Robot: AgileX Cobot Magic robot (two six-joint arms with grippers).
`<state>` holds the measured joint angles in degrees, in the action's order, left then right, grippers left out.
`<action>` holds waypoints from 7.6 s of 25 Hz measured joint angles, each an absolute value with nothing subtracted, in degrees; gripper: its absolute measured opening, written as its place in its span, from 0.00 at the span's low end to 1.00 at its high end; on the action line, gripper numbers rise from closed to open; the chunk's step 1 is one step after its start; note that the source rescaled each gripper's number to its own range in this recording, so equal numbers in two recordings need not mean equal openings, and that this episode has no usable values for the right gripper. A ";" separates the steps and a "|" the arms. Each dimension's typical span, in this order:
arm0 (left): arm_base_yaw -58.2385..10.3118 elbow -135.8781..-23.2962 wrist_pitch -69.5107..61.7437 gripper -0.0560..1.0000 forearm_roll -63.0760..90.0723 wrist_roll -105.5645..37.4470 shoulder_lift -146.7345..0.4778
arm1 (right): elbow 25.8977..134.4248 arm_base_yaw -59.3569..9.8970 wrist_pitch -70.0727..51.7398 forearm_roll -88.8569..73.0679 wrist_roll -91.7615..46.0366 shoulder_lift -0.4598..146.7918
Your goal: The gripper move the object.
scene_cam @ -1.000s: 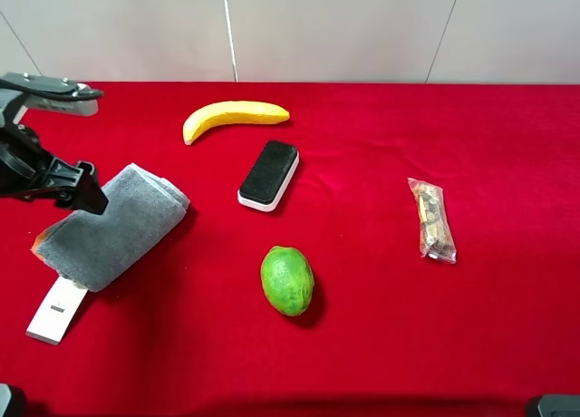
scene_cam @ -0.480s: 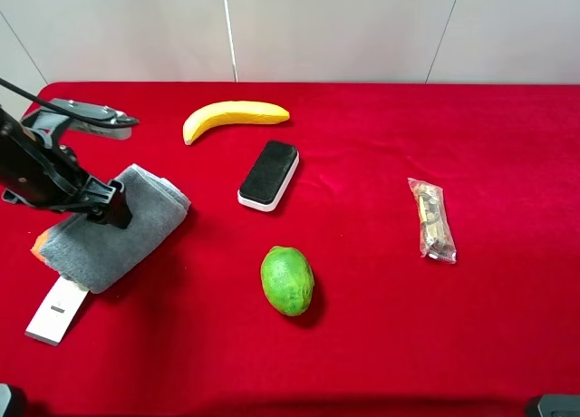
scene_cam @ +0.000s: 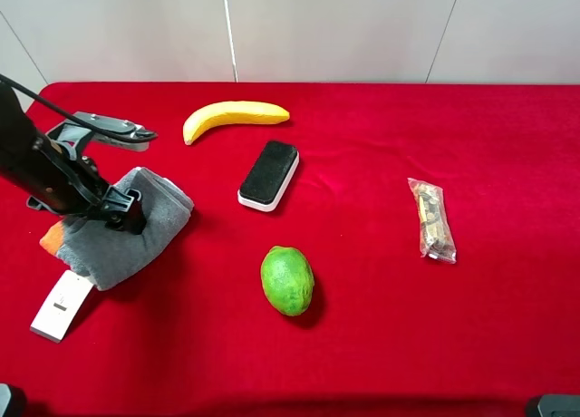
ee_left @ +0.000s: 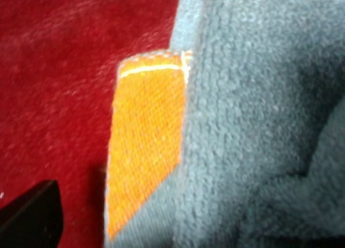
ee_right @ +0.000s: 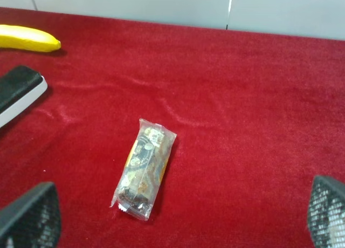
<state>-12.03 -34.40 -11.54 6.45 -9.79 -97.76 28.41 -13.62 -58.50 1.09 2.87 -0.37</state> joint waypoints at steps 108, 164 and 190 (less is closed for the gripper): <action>-41.73 -84.32 -33.60 0.05 10.13 -3.66 -109.56 | 28.41 -13.62 -58.50 1.09 2.87 -0.37; -45.46 -110.82 -11.95 0.05 10.30 -9.52 -140.24 | 28.41 -13.62 -58.50 1.03 2.87 -0.37; -45.46 -110.82 -11.84 0.05 10.30 -9.52 -140.24 | 28.41 -13.62 -58.44 1.03 2.87 -0.37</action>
<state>-45.46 -110.82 -11.84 10.30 -9.52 -140.24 28.41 -13.62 -58.44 1.03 2.87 -0.37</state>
